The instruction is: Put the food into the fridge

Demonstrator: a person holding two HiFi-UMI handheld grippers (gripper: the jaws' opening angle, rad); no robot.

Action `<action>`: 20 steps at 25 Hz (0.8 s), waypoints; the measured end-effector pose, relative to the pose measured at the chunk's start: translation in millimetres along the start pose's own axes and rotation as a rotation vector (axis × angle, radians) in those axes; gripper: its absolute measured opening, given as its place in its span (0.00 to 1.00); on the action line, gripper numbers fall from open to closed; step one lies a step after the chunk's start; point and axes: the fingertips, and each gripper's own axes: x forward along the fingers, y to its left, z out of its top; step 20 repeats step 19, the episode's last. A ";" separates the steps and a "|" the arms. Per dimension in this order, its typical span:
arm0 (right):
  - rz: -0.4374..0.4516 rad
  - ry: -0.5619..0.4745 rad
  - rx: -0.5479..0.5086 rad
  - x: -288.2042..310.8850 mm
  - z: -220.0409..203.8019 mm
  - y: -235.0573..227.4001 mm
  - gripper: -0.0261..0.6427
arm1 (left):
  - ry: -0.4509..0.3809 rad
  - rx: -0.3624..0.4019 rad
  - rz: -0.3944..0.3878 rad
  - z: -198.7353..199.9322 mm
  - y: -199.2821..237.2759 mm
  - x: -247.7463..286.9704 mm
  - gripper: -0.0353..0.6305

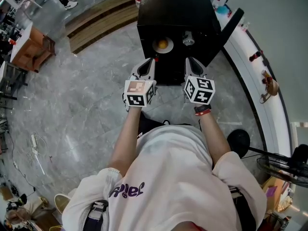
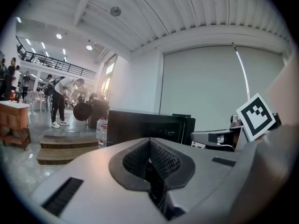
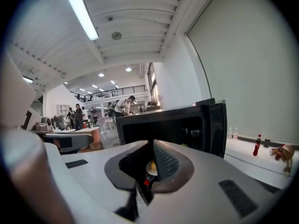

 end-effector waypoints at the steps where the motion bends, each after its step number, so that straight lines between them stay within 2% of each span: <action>1: -0.005 -0.004 -0.004 -2.7 0.8 0.1 0.09 | -0.002 0.002 0.001 1.1 -1.5 -1.8 0.08; 13: 0.009 -0.035 -0.047 -18.4 10.1 1.3 0.06 | -0.024 0.023 0.002 8.3 -14.8 -6.8 0.08; 20: 0.011 -0.025 -0.054 -16.0 3.4 -4.6 0.06 | -0.003 0.025 -0.008 -4.4 -18.6 -1.9 0.08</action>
